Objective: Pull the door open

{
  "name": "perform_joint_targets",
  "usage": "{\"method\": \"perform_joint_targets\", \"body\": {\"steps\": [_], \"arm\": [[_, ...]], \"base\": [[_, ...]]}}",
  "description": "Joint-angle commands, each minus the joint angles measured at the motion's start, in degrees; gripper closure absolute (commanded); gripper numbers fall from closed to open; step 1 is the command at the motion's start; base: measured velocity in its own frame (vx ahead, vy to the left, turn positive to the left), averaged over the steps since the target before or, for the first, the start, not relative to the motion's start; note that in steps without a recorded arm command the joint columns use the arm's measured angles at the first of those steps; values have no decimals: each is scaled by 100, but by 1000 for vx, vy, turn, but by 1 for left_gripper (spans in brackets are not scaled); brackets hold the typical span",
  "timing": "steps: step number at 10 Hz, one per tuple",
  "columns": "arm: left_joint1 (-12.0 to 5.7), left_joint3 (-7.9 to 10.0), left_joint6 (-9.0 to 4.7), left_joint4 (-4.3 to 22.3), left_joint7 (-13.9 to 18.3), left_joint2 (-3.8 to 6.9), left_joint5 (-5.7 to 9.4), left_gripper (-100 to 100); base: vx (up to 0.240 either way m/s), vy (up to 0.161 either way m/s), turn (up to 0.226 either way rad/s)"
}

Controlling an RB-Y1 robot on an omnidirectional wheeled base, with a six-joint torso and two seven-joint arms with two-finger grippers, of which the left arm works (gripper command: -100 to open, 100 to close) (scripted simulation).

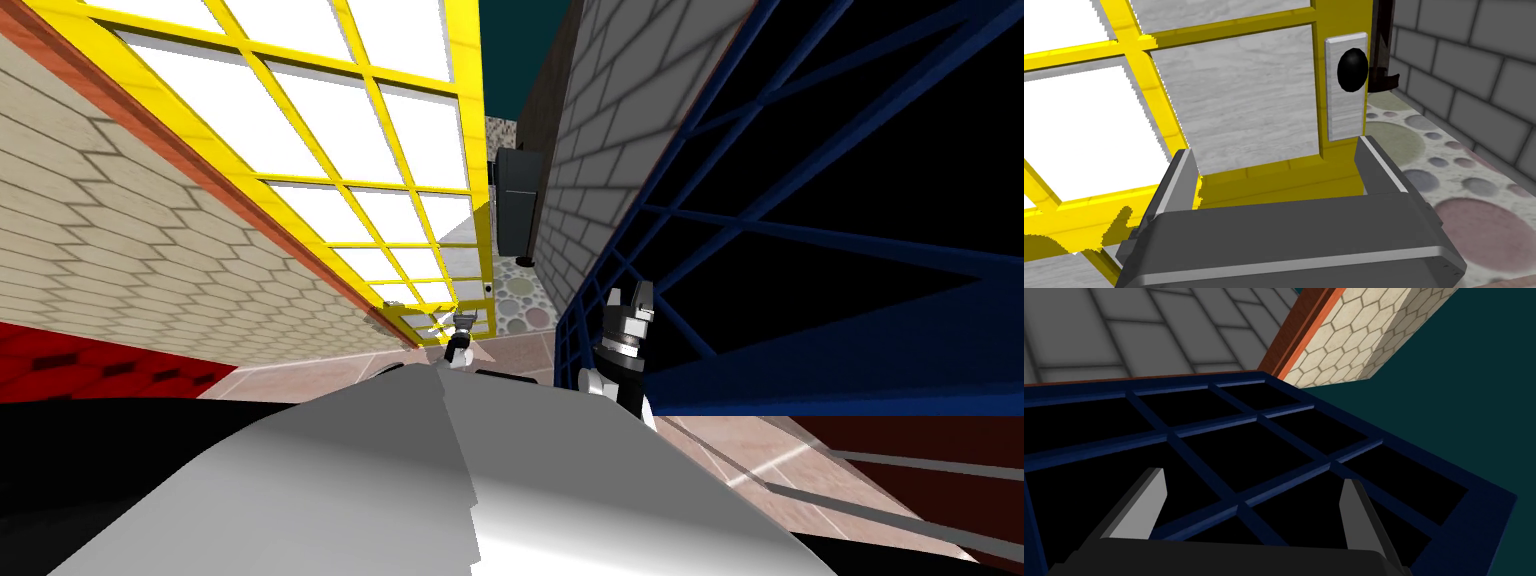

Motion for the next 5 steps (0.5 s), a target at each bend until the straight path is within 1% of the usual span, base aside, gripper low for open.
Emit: {"method": "perform_joint_targets", "body": {"steps": [1, 2, 5], "arm": [[-31, 8, 26, 33, 10, -66, 74, -100], [-38, 13, 41, 45, 3, -122, 136, -100], [-48, 30, 62, 70, -20, -248, 281, -100]], "base": [[191, -10, 25], [211, -5, 18], [221, -30, 2]]}}
